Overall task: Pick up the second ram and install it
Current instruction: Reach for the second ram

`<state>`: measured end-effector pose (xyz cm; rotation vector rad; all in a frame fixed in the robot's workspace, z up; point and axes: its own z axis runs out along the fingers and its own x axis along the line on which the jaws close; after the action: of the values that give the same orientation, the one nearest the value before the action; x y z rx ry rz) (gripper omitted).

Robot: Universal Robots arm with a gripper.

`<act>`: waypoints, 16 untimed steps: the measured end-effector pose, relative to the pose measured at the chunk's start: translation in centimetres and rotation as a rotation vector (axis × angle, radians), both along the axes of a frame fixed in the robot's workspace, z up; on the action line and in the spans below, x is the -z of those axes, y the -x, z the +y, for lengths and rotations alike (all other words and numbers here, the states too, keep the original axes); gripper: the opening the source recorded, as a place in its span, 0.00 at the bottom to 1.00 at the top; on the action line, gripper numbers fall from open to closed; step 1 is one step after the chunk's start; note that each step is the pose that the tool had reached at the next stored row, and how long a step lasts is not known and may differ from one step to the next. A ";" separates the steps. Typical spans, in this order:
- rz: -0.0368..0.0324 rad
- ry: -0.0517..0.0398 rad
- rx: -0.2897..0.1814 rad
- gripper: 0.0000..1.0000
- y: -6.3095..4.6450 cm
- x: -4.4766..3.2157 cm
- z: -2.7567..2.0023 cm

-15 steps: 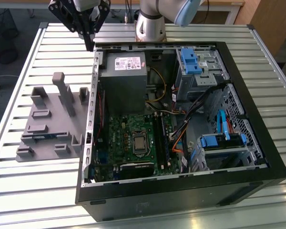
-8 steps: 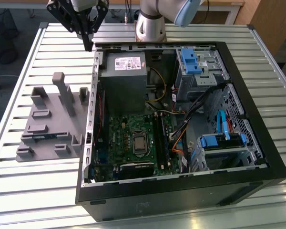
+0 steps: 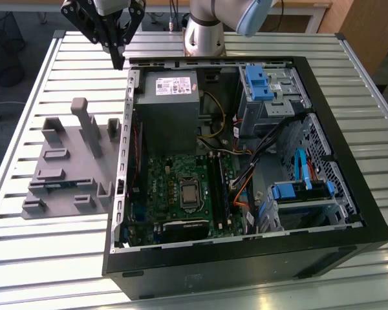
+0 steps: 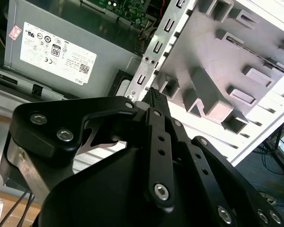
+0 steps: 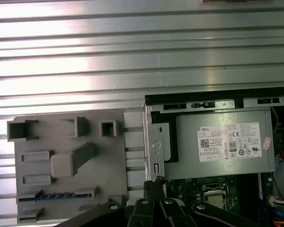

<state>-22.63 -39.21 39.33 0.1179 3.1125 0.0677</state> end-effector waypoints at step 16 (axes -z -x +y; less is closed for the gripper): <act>0.0000 0.0000 0.000 0.11 0.8 0.00 0.00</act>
<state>-23.44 -39.21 39.33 0.1180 3.1125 0.0676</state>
